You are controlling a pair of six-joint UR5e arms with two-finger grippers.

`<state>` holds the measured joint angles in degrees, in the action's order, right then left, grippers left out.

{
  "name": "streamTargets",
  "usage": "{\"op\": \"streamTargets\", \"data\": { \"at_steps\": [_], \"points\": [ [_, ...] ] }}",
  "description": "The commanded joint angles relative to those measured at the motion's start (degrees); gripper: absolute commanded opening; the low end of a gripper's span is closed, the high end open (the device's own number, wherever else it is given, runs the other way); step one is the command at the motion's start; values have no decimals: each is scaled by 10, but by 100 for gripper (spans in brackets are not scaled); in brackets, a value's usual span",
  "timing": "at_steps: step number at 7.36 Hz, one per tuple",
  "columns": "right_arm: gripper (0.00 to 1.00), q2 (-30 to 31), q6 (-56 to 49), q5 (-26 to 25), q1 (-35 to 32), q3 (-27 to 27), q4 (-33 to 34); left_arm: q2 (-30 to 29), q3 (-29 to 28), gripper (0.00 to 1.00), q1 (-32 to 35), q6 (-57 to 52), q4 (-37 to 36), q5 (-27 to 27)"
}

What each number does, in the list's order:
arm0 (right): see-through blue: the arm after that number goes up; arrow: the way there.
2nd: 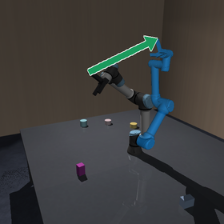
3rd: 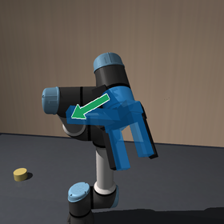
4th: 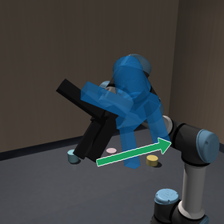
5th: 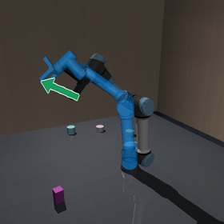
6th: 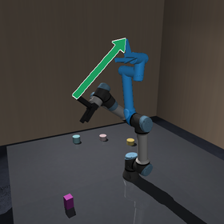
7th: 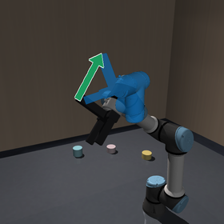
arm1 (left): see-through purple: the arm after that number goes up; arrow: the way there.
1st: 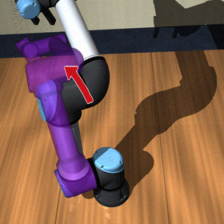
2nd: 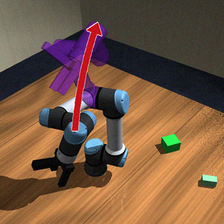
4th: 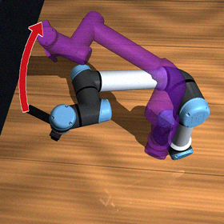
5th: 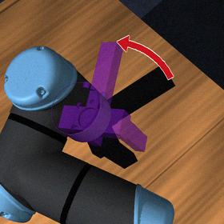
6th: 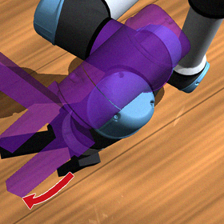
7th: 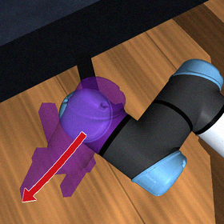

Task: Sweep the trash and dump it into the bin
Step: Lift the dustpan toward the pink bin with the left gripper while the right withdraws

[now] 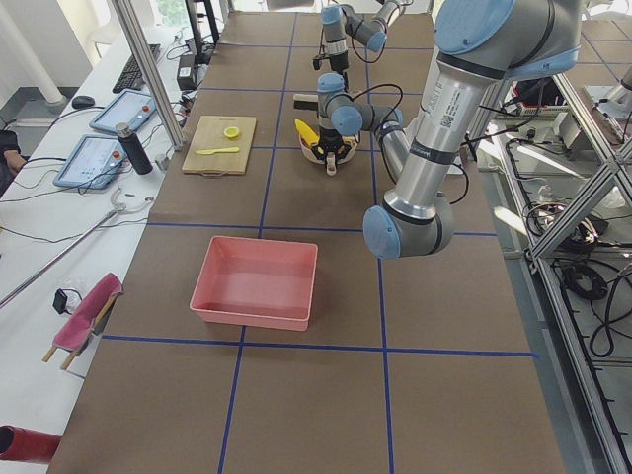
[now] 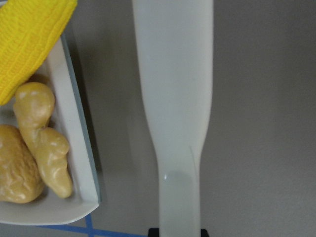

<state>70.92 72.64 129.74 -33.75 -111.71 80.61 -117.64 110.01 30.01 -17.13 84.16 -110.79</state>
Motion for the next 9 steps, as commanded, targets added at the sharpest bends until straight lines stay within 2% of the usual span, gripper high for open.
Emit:
{"op": "streamTargets", "data": {
  "at_steps": [1,2,3,4,6,7,9],
  "points": [
    [0,-16,-67,1,-18,49,0,34,19,0,6,61,80,0],
    [0,-24,-87,-4,-22,68,0,58,41,0,18,108,115,0],
    [0,-33,-124,-4,-37,89,0,75,68,0,35,126,119,0],
    [0,-36,-130,-5,-40,97,0,93,82,0,54,131,136,-2],
    [0,-22,-154,-1,-89,98,2,129,99,0,94,141,173,-7],
    [0,8,-166,5,-124,91,1,161,101,0,130,138,194,-34],
    [0,147,-254,20,-174,44,-11,211,101,0,228,124,203,-113]
  ]
}}
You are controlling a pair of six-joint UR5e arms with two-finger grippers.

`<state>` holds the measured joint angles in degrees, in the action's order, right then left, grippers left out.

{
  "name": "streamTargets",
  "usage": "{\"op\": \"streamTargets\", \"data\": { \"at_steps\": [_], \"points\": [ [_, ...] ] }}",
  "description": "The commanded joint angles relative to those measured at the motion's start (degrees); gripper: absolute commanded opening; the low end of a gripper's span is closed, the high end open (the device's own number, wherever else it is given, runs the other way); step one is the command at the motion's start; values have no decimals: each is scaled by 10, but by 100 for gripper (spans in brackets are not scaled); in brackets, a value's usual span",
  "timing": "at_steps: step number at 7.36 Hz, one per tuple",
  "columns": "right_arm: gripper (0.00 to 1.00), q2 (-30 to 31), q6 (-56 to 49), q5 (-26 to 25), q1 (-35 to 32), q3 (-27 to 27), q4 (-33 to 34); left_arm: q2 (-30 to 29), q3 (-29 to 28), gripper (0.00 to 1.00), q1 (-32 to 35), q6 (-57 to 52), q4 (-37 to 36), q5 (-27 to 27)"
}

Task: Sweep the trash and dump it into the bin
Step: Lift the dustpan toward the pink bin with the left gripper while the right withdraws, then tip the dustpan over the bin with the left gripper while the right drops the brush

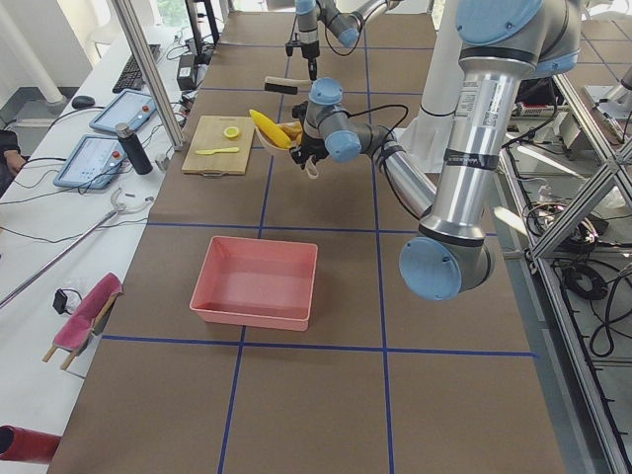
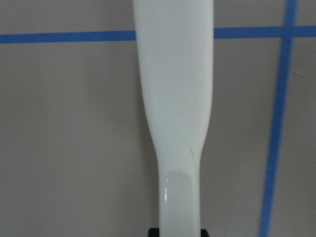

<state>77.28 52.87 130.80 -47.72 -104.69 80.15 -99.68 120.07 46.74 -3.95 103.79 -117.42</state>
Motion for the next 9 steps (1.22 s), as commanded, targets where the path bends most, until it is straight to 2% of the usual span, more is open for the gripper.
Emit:
{"op": "streamTargets", "data": {
  "at_steps": [1,3,5,6,9],
  "points": [
    [0,139,-105,28,-73,-37,-6,62,0,0,118,-55,4,-97],
    [0,201,-137,55,-87,-32,-5,141,-1,0,216,-152,0,-171],
    [0,212,-143,58,-88,-24,-4,205,-11,0,294,-253,-14,-201],
    [0,214,-144,58,-88,-22,-4,208,-44,0,327,-311,-16,-229],
    [0,212,-146,81,-87,-2,-5,213,-113,0,397,-418,-38,-237]
  ]
}}
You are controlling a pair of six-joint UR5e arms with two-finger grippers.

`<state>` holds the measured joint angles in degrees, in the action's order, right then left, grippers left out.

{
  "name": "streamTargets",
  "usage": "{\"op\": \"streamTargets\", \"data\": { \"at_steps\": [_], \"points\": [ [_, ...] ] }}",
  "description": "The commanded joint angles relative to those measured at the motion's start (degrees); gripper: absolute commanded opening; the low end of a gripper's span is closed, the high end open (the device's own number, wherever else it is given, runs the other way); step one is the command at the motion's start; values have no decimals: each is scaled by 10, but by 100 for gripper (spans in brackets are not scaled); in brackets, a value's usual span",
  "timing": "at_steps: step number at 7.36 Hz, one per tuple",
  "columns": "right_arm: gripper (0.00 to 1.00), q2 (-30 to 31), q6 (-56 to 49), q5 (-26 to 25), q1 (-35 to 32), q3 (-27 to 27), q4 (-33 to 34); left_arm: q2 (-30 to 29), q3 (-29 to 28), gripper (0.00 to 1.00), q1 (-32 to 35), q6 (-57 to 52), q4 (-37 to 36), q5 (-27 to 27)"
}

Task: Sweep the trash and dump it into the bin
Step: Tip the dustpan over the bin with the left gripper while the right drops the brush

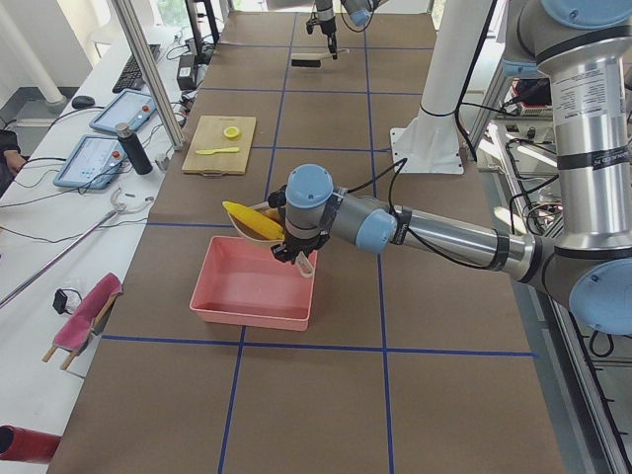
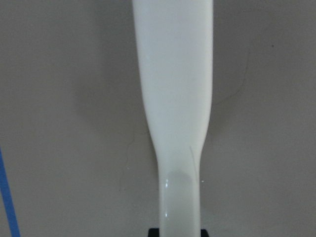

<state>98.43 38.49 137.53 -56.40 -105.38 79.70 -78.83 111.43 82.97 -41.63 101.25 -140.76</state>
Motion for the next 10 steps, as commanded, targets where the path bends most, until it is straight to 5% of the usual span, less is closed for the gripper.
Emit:
{"op": "streamTargets", "data": {
  "at_steps": [1,2,4,6,8,10],
  "points": [
    [0,-1,-3,16,1,4,-1,4,-54,0,53,-55,-14,-23],
    [7,-1,-1,18,1,8,0,3,-74,0,71,-57,-13,-28],
    [49,1,-1,25,1,10,0,4,-76,0,92,-71,-51,-29],
    [94,2,-1,23,0,11,0,-2,-57,0,98,-162,-167,-1],
    [100,-2,-2,25,-3,7,-1,1,-12,0,94,-187,-214,95],
    [100,-4,-3,17,-53,8,0,-3,-13,0,94,-214,-243,136]
  ]
}}
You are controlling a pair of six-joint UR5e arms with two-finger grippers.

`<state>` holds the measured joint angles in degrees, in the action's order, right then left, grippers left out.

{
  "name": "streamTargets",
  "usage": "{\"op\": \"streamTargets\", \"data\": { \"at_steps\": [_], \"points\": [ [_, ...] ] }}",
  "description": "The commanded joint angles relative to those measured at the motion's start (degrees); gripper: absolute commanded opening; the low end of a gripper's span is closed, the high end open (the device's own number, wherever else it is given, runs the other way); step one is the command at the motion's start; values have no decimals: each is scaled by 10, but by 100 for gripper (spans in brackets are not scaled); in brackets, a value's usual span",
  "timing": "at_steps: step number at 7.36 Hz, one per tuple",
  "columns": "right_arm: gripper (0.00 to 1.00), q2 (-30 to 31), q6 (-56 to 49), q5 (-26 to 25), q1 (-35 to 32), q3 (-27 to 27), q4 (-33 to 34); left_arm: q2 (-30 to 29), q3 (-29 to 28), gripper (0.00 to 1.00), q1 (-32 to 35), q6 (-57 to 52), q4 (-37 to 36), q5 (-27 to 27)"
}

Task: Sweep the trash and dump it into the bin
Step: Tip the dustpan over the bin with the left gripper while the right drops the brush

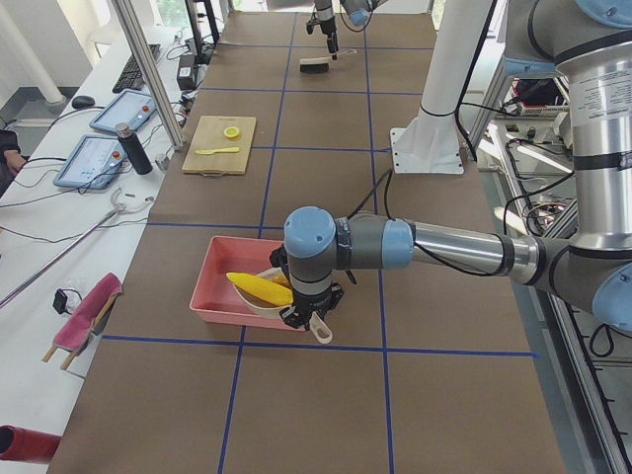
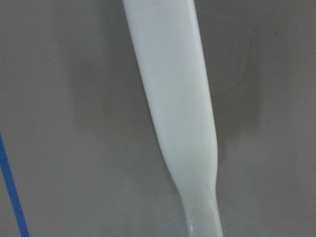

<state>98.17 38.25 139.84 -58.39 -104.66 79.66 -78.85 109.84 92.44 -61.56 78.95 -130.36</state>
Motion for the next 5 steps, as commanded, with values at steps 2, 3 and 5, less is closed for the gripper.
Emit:
{"op": "streamTargets", "data": {
  "at_steps": [2,3,5],
  "points": [
    [100,2,-97,-69,-132,20,8,-34,-14,0,-2,-17,-34,63],
    [100,4,-198,-81,-177,48,15,-73,-23,0,-2,-17,-85,83],
    [100,12,-325,-91,-271,95,25,-123,-22,0,-3,-17,-156,136]
  ]
}}
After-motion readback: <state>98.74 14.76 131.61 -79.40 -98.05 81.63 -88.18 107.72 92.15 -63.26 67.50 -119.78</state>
